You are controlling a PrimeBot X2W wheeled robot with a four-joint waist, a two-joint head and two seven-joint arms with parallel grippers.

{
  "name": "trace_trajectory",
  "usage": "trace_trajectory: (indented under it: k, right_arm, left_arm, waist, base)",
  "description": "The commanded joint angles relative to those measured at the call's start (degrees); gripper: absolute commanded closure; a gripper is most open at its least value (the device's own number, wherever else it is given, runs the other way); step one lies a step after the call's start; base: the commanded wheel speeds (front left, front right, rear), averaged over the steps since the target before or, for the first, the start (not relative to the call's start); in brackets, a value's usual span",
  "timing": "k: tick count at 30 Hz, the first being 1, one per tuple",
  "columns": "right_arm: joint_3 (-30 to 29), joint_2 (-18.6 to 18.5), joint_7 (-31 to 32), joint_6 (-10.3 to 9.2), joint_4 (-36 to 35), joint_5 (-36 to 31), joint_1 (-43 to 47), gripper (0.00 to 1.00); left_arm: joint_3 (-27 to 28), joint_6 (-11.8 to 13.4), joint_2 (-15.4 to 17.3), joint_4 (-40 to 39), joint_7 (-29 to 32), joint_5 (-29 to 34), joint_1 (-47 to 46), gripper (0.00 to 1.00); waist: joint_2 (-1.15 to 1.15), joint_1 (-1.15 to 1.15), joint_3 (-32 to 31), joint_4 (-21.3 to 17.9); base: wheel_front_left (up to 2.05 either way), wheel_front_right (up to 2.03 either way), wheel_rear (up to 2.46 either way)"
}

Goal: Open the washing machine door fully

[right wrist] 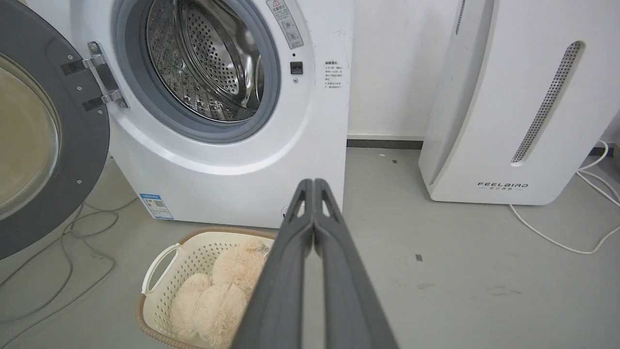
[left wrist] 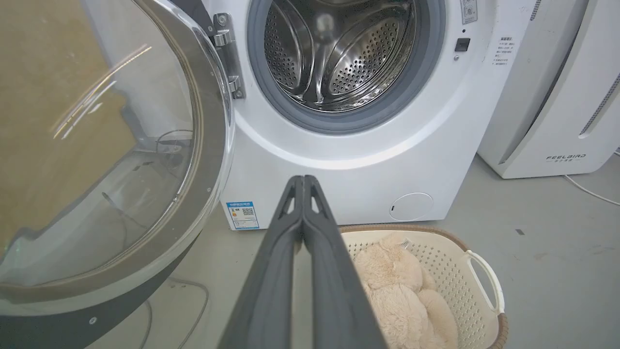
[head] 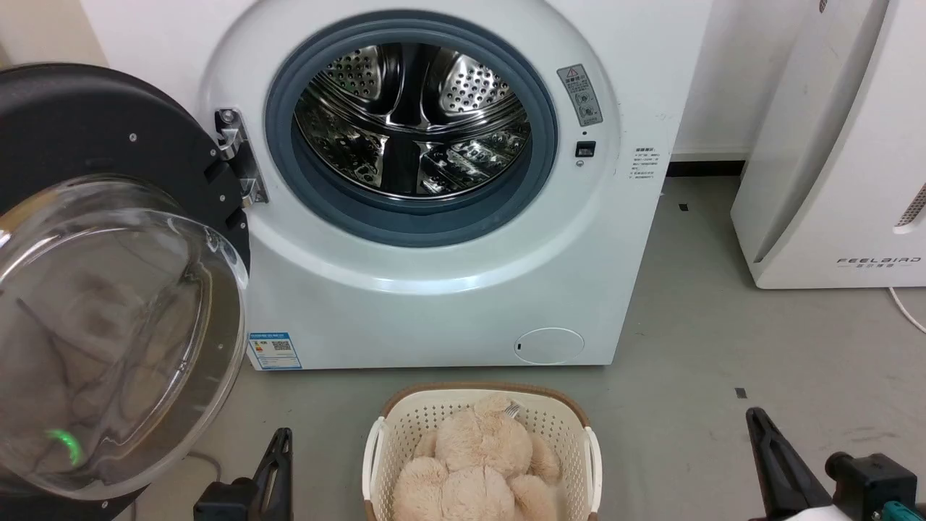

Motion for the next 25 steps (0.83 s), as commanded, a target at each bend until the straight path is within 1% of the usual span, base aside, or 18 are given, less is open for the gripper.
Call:
trace_trajectory:
  k: [1, 25]
  right_arm:
    - [0.14, 0.03, -0.09, 0.01, 0.21, -0.32, -1.13, 1.00]
    - [0.66, 0.07, -0.28, 0.01, 1.74, -1.64, -3.38, 1.00]
  left_arm:
    - [0.36, -0.20, -0.32, -0.34, 0.43, 0.58, -1.11, 1.00]
    - [1.72, -1.36, -1.31, -1.10, 2.35, 1.86, -2.73, 1.00]
  waist:
    - [0.00, 0.00, 0.04, 0.01]
    - [0.00, 0.00, 0.68, 0.09]
  base:
    - [0.00, 0.00, 0.00]
    - [0.00, 0.00, 0.00]
